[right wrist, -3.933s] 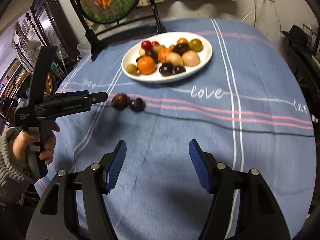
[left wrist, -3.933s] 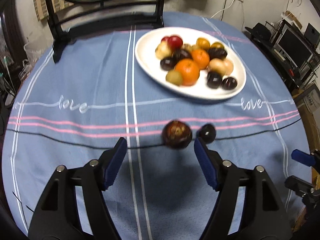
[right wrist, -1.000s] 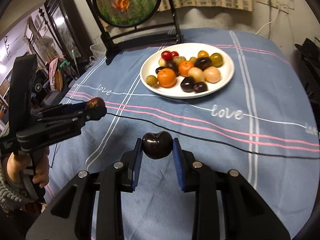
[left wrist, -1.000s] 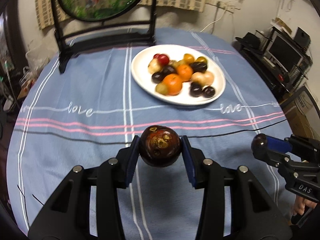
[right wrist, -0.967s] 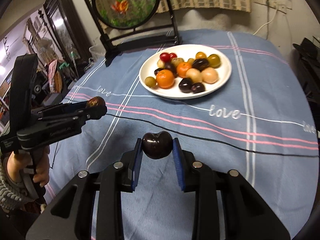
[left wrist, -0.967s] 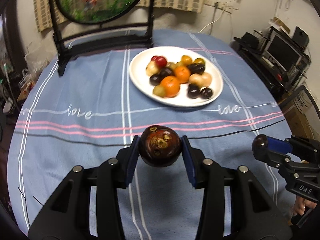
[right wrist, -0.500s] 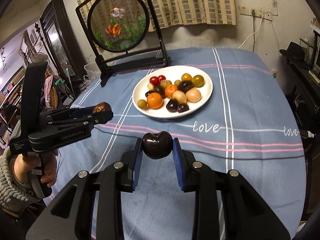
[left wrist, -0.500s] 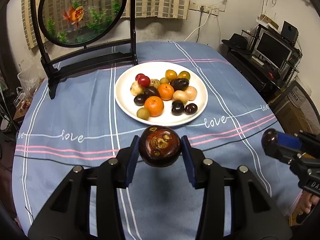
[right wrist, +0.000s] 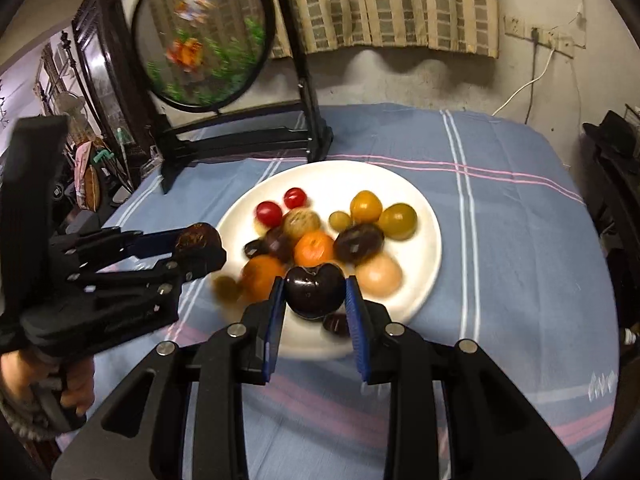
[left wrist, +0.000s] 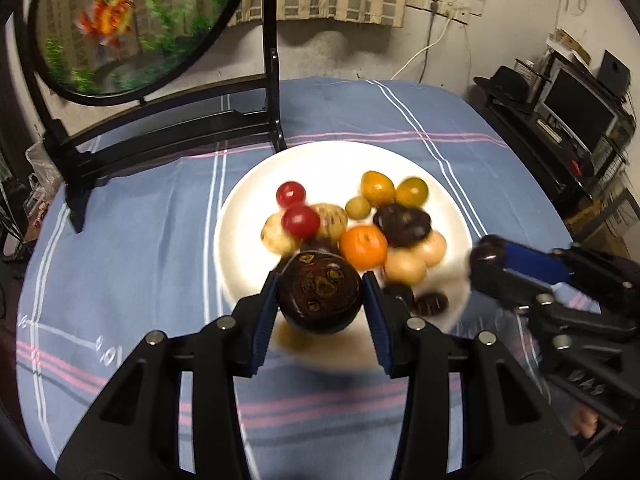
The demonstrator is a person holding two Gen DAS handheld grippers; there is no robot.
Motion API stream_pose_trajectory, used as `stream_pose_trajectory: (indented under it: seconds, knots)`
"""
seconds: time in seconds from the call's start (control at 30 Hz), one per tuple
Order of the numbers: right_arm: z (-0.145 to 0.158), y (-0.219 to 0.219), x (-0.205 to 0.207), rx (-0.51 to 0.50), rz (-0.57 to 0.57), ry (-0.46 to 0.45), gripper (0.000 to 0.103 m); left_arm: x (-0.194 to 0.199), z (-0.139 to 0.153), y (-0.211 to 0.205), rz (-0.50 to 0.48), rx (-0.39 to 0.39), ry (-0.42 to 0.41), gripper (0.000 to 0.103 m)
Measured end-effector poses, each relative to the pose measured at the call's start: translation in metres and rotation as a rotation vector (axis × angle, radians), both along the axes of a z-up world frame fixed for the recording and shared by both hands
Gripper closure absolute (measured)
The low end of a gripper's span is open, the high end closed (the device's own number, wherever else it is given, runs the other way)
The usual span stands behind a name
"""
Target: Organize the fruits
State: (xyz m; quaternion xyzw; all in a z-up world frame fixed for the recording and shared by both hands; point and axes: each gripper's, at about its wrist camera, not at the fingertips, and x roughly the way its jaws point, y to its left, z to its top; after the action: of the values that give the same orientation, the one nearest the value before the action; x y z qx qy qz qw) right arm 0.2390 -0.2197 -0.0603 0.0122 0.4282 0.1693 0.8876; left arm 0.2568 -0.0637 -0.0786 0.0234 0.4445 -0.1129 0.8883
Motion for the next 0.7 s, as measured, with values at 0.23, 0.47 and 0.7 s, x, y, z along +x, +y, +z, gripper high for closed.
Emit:
stream_pose_trajectory:
  seconds: [0.23,0.47,0.7]
  knots:
    - [-0.026,-0.002,0.029,-0.033,-0.006,0.055,0.055,0.036,-0.016,-0.008,0.014,0.030,0.006,0.034]
    - [-0.015,-0.007,0.011,-0.042,-0.029,0.000,0.029,0.031,-0.012,-0.012,-0.001,0.030,0.024,0.019]
    - [0.001,-0.022,-0.028,0.059,-0.090,0.022,0.028,0.002,0.016,-0.013,-0.011,0.010,-0.029,0.002]
